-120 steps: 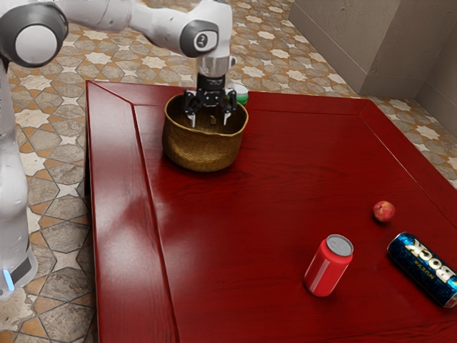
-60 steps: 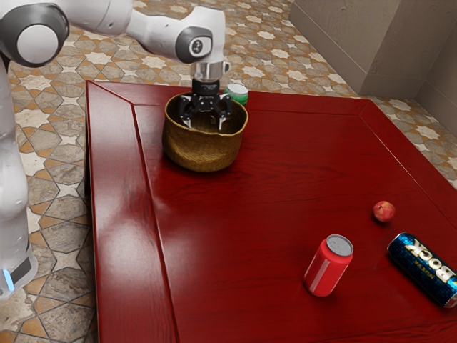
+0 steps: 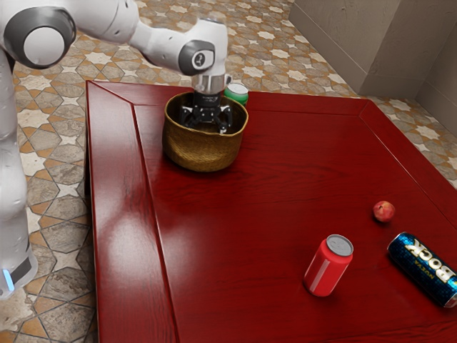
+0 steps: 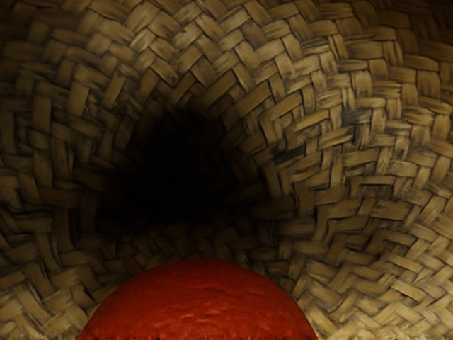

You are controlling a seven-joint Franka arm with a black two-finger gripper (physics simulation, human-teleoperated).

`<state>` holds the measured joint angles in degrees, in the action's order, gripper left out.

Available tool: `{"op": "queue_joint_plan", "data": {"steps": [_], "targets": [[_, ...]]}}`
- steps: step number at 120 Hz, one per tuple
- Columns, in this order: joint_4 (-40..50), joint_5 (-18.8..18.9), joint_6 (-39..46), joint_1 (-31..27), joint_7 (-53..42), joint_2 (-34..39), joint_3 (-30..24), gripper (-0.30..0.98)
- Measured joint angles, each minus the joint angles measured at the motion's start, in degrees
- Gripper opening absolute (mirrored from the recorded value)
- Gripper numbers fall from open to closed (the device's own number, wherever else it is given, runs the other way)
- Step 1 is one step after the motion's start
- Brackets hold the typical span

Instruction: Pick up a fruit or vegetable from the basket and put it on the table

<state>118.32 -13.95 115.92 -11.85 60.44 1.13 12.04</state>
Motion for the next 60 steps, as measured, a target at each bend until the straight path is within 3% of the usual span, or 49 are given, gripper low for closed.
{"op": "queue_joint_plan", "data": {"steps": [60], "targets": [[0.3,-0.5,2.8,1.1,-1.0,-0.7,0.0,0.69]]}}
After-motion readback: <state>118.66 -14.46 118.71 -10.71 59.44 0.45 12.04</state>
